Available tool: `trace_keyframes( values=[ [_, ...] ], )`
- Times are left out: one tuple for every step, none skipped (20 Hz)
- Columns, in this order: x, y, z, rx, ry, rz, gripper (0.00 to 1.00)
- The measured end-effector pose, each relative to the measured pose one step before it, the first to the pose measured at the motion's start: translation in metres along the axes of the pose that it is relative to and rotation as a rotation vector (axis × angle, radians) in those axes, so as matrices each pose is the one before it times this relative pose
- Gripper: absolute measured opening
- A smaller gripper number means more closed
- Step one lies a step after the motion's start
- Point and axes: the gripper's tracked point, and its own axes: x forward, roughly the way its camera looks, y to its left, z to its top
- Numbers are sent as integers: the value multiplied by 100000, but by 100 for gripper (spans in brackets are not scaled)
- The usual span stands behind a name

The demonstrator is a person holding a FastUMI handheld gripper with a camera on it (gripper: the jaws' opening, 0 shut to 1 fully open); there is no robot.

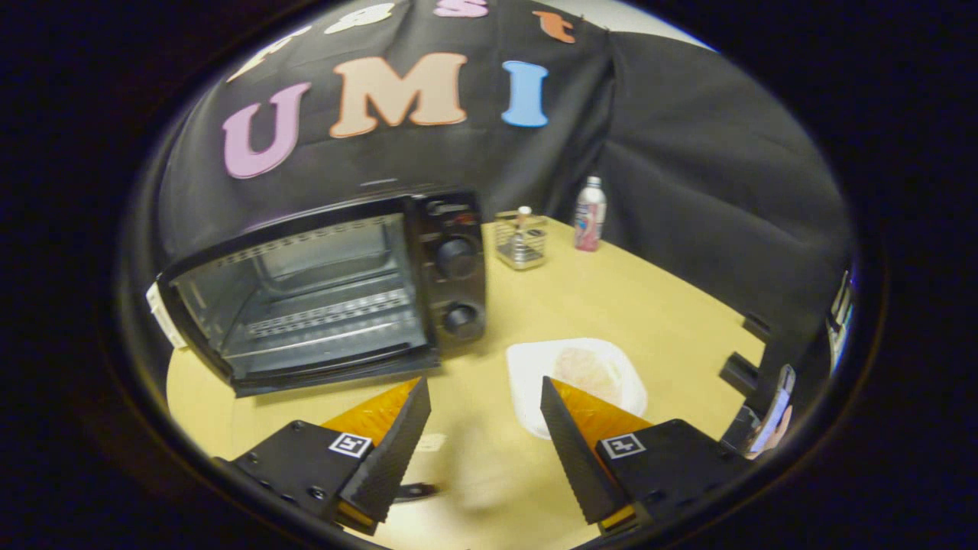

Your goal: Open the toaster oven, put the food inside, and close the toaster oven door.

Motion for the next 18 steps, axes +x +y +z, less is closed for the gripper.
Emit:
trace_keyframes(
  values=[
    [217, -1258, 131, 1382, -31, -2112, 93],
    [418, -1110, -65, 1183, 58, -1978, 93],
    [380, -1195, 109, 915, 376, -2215, 93],
    [436, -1119, -77, 675, 325, -2209, 93],
    [423, -927, 48, 581, 47, -2015, 93],
    [529, -818, -73, 485, 333, -1643, 93],
    [515, -654, -229, 447, 827, -1206, 93],
    [557, -367, -249, 279, 1227, -567, 93],
    [648, -87, -437, 99, 1601, 274, 93],
    [602, 147, -567, 263, 1833, 779, 93],
    [474, 336, -334, 477, 1601, 1859, 93],
    [484, 478, -261, 1063, 1147, 2898, 93],
    [405, 418, -113, 1364, 747, 2451, 93],
    [554, 475, -337, 1011, 775, 1899, 93],
    [359, 46, -214, 380, 936, 223, 92],
    [441, -314, -379, -290, 1118, -696, 90],
    [367, -89, -294, -402, 1543, -460, 89],
    [383, 121, -459, -294, 1332, 263, 87]
  ],
)
